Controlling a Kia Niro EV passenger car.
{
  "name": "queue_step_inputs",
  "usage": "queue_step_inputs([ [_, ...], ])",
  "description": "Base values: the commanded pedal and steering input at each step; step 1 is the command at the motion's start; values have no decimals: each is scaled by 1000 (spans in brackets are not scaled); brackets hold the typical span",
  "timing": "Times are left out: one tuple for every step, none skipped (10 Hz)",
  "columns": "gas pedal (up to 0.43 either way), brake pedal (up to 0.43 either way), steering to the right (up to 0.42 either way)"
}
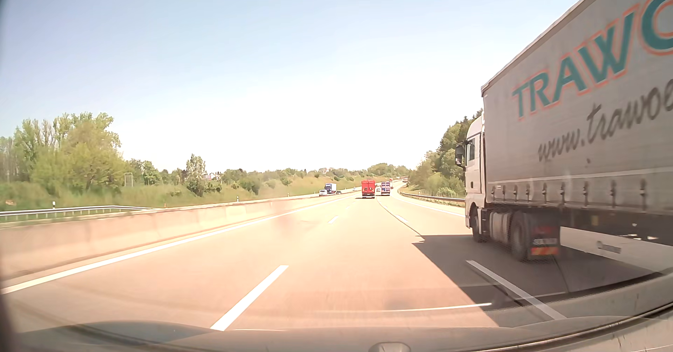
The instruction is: Follow the waypoints while adhering to traffic rules and regulations
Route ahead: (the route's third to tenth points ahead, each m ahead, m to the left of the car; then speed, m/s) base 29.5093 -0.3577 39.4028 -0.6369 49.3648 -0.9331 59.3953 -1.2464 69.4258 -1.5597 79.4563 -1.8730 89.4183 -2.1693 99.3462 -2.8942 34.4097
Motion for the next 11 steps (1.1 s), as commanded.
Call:
queue_step_inputs([
  [268,0,1],
  [311,0,1],
  [331,0,1],
  [331,0,0],
  [331,0,0],
  [331,0,0],
  [331,0,1],
  [331,0,2],
  [331,0,3],
  [331,0,2],
  [331,0,2],
])
